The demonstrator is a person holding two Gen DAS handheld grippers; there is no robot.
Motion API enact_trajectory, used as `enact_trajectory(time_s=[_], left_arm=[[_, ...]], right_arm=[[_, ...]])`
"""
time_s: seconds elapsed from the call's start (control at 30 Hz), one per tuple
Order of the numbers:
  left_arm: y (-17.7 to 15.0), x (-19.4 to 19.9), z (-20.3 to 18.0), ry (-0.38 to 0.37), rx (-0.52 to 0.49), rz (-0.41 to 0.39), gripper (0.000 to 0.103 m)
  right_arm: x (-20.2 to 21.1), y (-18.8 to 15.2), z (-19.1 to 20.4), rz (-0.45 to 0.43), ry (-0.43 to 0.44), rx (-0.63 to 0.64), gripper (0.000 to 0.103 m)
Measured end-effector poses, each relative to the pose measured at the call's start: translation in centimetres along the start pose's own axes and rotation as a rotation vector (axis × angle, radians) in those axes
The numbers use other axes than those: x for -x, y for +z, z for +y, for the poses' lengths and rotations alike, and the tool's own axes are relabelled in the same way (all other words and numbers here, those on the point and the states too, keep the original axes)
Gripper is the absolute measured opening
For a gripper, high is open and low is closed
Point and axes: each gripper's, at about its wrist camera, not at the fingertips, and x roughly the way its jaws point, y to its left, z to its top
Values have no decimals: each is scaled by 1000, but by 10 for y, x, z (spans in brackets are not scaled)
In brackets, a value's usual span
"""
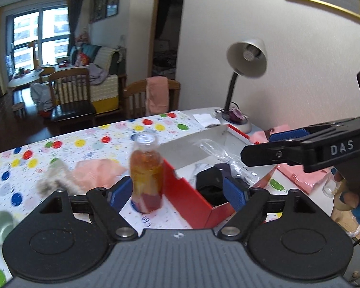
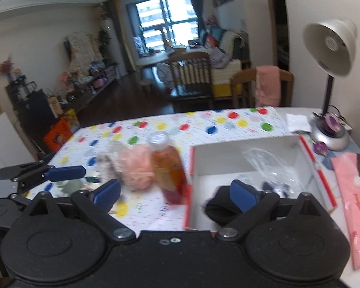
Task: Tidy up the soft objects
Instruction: 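Lower the mask and bag into the red box and open both grippers, then grasp the Christmas-print cloth bag with the left gripper while the right grasps the grey towel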
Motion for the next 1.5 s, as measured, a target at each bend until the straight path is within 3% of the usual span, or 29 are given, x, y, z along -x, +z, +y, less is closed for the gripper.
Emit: enact_trajectory(time_s=[0.27,0.7,1.13,1.5], left_arm=[[-17,40,40,55,97,-33,99],[-56,90,80,130,115,-99,102],[-92,85,130,223,217,-100,102],[-118,43,168,320,277,-13,102]], right_arm=[[-2,-6,43,-48,74,19,102],[-14,-26,97,-36,123,48,103],[-56,-22,125,36,178,131,103],[-119,-6,138,96,255,247,100]])
